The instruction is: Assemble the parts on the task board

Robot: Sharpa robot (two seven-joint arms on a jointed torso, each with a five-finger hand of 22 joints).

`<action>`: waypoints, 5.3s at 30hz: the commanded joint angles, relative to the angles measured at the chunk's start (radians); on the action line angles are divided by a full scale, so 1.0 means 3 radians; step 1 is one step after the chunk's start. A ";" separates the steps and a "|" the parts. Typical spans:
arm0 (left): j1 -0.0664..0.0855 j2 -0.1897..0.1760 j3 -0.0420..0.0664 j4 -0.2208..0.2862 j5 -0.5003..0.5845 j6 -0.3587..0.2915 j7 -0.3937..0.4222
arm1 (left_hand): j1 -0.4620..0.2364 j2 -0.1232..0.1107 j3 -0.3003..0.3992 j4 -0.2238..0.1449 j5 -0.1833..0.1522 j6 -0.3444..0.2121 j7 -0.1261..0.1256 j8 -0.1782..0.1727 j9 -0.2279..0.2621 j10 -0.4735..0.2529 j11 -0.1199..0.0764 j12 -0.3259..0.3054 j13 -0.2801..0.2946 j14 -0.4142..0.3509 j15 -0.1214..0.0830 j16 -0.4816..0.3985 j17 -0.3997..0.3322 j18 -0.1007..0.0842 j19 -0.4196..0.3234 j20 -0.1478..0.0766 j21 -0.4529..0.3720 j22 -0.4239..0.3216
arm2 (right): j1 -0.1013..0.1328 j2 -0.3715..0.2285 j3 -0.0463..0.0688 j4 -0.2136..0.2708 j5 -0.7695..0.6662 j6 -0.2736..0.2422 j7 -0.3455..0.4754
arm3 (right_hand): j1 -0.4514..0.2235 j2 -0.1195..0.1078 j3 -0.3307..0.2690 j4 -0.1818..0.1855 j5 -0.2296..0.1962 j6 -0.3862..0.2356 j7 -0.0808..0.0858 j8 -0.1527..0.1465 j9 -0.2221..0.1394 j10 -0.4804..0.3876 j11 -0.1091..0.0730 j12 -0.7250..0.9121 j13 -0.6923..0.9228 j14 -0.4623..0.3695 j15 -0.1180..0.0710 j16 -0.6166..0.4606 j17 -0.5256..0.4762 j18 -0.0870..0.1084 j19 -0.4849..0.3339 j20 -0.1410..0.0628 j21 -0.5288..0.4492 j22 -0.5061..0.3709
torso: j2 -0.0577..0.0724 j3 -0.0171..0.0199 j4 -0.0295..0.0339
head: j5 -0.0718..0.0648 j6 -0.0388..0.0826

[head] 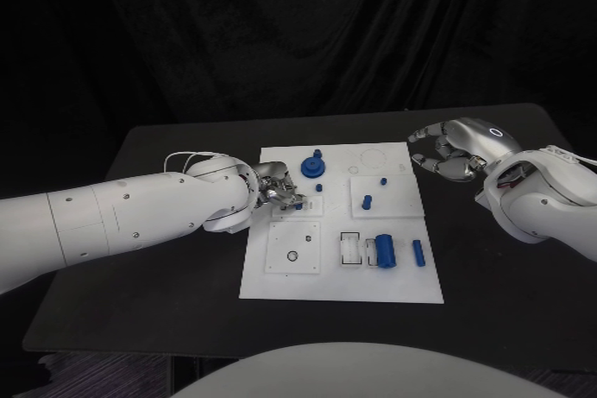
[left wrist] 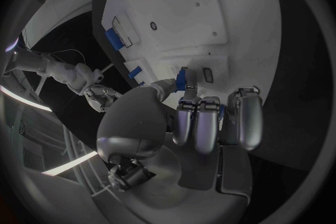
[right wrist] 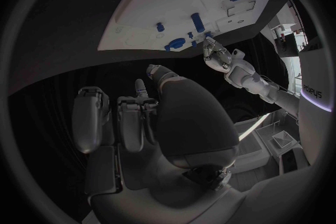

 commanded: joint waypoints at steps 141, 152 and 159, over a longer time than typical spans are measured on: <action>0.0392 -0.0272 0.0003 0.0008 -0.0395 0.0057 -0.0011 | -0.0090 0.0281 -0.1330 0.0418 -0.0435 0.0026 -0.0098 0.0308 0.0821 0.0351 -0.0092 -0.0015 0.0876 0.0346 -0.0086 0.0009 0.0878 -0.0034 0.0113 -0.0077 -0.0028 0.0477 | -0.0027 -0.0043 0.0003 -0.0007 0.0067 0.0075 -0.0043 | -0.0022 0.0003 0.0054 0.0005 0.0031 0.0032 -0.0007 -0.0031 -0.0012 0.0347 0.0020 0.0009 0.0876 0.0341 0.0031 0.0003 0.0865 0.0027 0.0072 0.0023 -0.0056 0.0668 | 0.0009 0.0004 -0.0006 | 0.0050 -0.0001; 0.0408 -0.0011 0.0003 -0.0436 -0.0397 0.0352 -0.0097 | -0.0109 0.0329 -0.1376 0.0421 -0.0636 -0.0001 -0.0077 0.0279 0.0818 0.0351 -0.0074 -0.0015 0.0876 0.0346 -0.0070 0.0009 0.0878 -0.0035 0.0119 -0.0063 -0.0033 0.0487 | -0.0028 -0.0006 0.0003 -0.0040 0.0067 0.0083 -0.0029 | -0.0021 0.0007 0.0063 0.0003 0.0037 0.0032 -0.0008 -0.0034 -0.0014 0.0347 0.0020 0.0009 0.0876 0.0342 0.0031 0.0004 0.0866 0.0027 0.0073 0.0023 -0.0056 0.0668 | 0.0010 0.0001 0.0000 | 0.0051 -0.0001; 0.0396 0.0100 0.0003 -0.0628 -0.0394 0.0479 -0.0114 | -0.0186 0.0328 -0.1432 0.0426 -0.0667 -0.0032 -0.0062 0.0244 0.0810 0.0351 -0.0061 -0.0015 0.0876 0.0346 -0.0061 0.0009 0.0878 -0.0034 0.0115 -0.0055 -0.0042 0.0487 | -0.0033 0.0002 0.0003 -0.0043 0.0067 0.0086 -0.0023 | -0.0021 0.0007 0.0063 0.0003 0.0037 0.0032 -0.0008 -0.0034 -0.0014 0.0347 0.0020 0.0009 0.0876 0.0342 0.0031 0.0004 0.0866 0.0027 0.0073 0.0023 -0.0056 0.0668 | 0.0012 -0.0009 -0.0006 | 0.0049 -0.0001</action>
